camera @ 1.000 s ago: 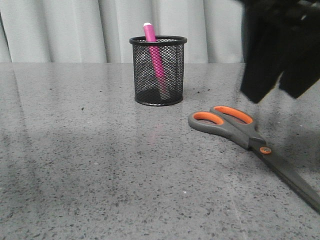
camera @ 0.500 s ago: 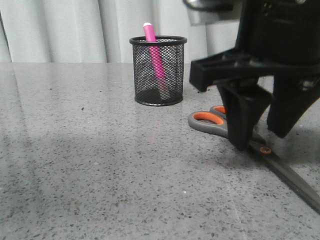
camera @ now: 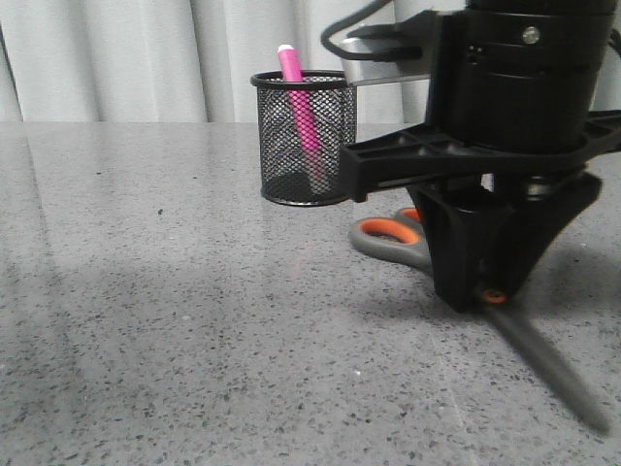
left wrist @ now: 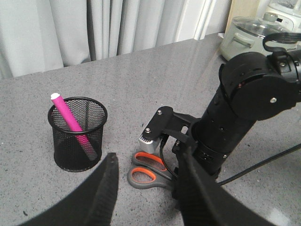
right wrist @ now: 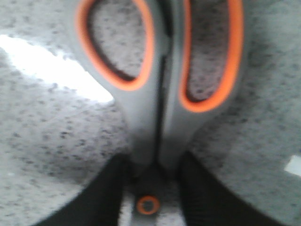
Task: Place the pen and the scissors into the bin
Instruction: 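Grasp the scissors near the pivot with the right gripper and lift, then lower the scissors blades-first into the mesh cup and release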
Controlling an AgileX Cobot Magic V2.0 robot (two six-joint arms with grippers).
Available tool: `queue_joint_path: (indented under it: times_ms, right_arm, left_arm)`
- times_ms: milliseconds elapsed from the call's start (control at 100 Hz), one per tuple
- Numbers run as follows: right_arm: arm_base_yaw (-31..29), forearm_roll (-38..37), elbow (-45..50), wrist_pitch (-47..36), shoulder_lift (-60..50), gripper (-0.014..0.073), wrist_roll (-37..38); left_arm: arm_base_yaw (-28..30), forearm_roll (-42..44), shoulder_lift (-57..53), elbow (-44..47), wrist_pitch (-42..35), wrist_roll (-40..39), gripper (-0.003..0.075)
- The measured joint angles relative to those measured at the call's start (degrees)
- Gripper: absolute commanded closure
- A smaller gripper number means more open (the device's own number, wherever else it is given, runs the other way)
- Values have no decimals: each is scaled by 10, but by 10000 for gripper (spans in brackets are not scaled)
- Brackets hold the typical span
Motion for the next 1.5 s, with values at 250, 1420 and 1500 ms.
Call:
queue_joint_path:
  times_ms: [250, 1420, 1500]
  right_arm:
    - [1, 0, -5, 6, 2, 664, 4]
    - [-97, -160, -38, -708, 5, 664, -96]
    - [-117, -160, -3, -772, 5, 664, -96]
  left_arm:
    - [0, 0, 0, 0, 7, 0, 459]
    - [0, -15, -6, 1, 31, 0, 459]
    - [0, -17, -13, 7, 31, 0, 459]
